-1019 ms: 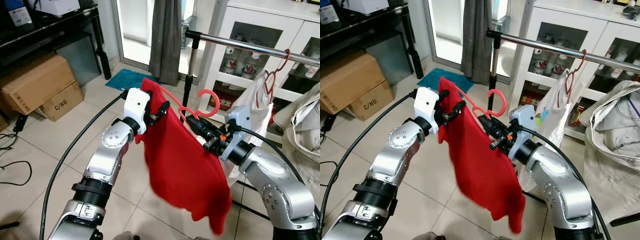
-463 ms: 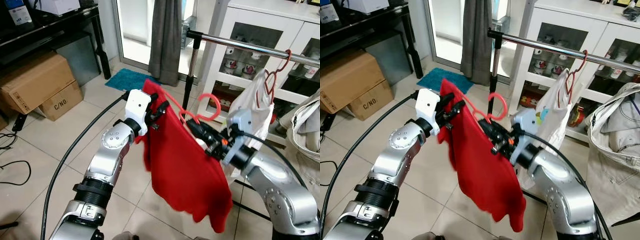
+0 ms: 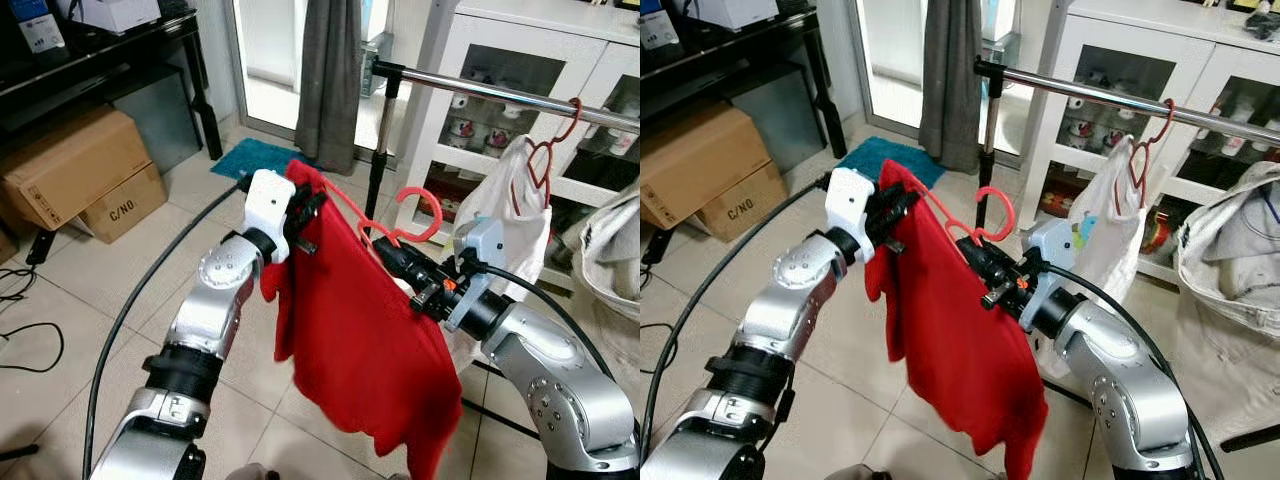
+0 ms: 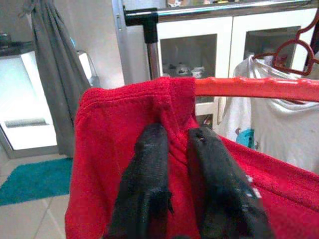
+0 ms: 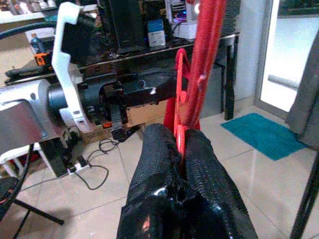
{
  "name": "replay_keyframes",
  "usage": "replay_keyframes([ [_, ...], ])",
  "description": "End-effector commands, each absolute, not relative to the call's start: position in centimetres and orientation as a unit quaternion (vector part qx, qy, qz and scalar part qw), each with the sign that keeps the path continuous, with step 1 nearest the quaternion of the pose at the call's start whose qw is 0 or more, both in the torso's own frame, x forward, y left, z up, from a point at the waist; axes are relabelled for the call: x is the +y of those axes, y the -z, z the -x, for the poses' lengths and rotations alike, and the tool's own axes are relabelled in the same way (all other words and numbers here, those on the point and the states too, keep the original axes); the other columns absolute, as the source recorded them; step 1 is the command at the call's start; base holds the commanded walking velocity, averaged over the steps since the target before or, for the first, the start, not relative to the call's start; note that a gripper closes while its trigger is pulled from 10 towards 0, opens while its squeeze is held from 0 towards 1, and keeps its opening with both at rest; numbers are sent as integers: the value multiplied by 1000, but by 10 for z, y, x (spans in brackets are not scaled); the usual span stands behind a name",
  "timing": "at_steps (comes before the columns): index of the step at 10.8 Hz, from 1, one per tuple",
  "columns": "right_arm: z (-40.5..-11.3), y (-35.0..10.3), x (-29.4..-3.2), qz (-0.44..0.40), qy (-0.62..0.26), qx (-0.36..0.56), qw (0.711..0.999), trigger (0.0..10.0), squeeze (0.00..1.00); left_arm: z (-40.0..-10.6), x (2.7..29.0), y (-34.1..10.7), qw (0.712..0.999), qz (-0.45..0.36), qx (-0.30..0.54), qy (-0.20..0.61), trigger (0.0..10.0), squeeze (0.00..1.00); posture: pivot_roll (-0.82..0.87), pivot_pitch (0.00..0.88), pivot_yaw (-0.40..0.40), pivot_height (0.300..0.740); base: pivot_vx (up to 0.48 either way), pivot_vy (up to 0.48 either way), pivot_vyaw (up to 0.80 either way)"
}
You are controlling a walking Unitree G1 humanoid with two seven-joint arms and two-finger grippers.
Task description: Hang hanger
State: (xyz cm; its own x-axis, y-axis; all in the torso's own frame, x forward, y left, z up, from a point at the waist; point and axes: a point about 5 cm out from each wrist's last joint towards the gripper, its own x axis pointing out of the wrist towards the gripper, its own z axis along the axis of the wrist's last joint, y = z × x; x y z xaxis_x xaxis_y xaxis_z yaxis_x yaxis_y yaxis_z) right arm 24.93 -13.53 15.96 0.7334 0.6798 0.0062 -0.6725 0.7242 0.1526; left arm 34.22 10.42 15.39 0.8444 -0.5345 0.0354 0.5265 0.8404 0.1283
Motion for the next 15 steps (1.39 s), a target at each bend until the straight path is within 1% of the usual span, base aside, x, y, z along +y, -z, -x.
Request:
replay_keyframes([
  [1, -248, -169, -133, -65, -368, -7, 928, 0, 0, -343, 111, -159, 960, -53, -38, 271, 0, 0, -150, 0, 21, 740, 0, 0, 0],
  [4, -255, -171, -132, -64, -366, -9, 928, 0, 0, -337, 117, -156, 962, -38, -27, 271, 0, 0, -127, 0, 6, 740, 0, 0, 0],
  [5, -255, -170, -133, -50, -363, -4, 931, 0, 0, -336, 120, -157, 961, -36, -26, 273, 0, 0, -130, 0, 3, 740, 0, 0, 0],
  [6, -260, -163, -137, 29, -344, 30, 938, 0, 0, -335, 124, -159, 958, -40, -26, 284, 0, 0, -137, 0, 7, 740, 0, 0, 0],
  [7, -264, -157, -141, 91, -336, 55, 936, 0, 0, -332, 127, -164, 953, -49, -27, 298, 0, 0, -145, 0, 14, 740, 0, 0, 0],
  [8, -262, -148, -147, 143, -341, 85, 925, 0, 0, -329, 134, -171, 949, -65, -27, 307, 0, 0, -148, 0, 20, 740, 0, 0, 0],
  [9, -260, -146, -150, 144, -342, 95, 924, 0, 0, -330, 140, -173, 948, -79, -25, 306, 0, 0, -146, 0, 21, 740, 0, 0, 0],
  [10, -257, -146, -157, 141, -348, 101, 921, 0, 0, -336, 155, -176, 956, -99, -24, 274, 0, 0, -146, 0, 22, 740, 0, 0, 0],
  [11, -251, -146, -160, 137, -368, 102, 914, 0, 0, -343, 170, -181, 967, -110, -24, 229, 0, 0, -149, 0, 26, 740, 0, 0, 0],
  [12, -245, -145, -165, 131, -387, 110, 906, 0, 0, -351, 190, -188, 974, -139, -26, 177, 0, 0, -152, 0, 29, 740, 0, 0, 0],
  [14, -235, -145, -171, 108, -410, 110, 899, 0, 0, -361, 219, -196, 982, -160, -27, 94, 0, 0, -154, 0, 32, 740, 0, 0, 0],
  [15, -237, -149, -168, 76, -401, 91, 908, 0, 0, -363, 216, -191, 982, -155, -18, 103, 0, 0, -156, 0, 36, 740, 0, 0, 0],
])
